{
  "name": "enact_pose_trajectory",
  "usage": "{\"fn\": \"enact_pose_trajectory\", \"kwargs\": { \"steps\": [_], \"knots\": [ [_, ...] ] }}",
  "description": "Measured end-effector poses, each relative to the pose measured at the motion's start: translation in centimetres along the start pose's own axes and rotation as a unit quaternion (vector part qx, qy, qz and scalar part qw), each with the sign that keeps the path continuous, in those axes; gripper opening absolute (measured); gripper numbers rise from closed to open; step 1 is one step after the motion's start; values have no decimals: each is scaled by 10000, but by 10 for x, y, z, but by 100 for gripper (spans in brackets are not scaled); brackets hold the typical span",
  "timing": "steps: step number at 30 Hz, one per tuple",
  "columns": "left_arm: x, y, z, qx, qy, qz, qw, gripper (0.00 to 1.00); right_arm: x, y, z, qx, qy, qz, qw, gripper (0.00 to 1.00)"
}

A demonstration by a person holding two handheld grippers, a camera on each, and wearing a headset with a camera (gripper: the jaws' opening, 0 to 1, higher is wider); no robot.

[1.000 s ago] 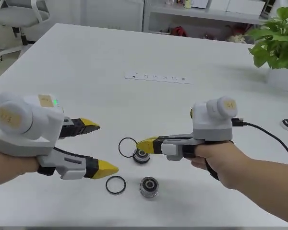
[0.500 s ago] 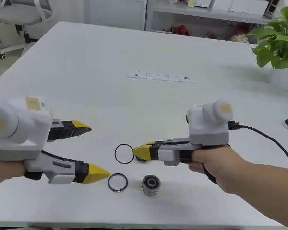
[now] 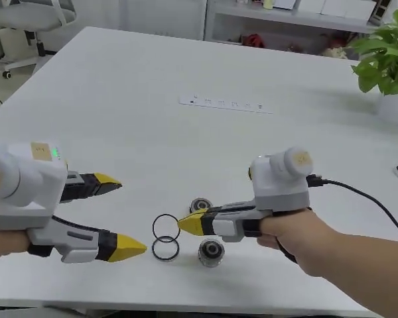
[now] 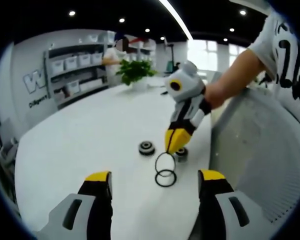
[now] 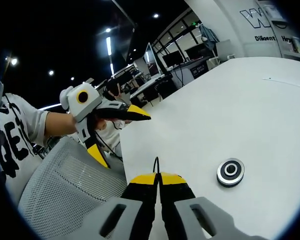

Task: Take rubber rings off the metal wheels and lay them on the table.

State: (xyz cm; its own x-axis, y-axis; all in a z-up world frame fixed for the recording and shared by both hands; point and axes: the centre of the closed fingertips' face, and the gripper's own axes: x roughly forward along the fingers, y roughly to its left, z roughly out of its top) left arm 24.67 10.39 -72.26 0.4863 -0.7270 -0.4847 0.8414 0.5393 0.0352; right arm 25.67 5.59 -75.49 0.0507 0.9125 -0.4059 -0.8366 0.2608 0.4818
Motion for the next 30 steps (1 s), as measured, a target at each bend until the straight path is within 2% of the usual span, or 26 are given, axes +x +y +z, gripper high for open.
{"fn": "enact_pose_trajectory", "kwargs": {
  "steps": [14,30],
  "knots": [
    [-5,-3,-9,-68,71,20,9999,71,11,-5,-21,143,330,-29,9993,0],
    [-1,-1,-12,-118,135,11,9998,70,13,-14,-27,219,484,-121,9985,0]
  ]
}}
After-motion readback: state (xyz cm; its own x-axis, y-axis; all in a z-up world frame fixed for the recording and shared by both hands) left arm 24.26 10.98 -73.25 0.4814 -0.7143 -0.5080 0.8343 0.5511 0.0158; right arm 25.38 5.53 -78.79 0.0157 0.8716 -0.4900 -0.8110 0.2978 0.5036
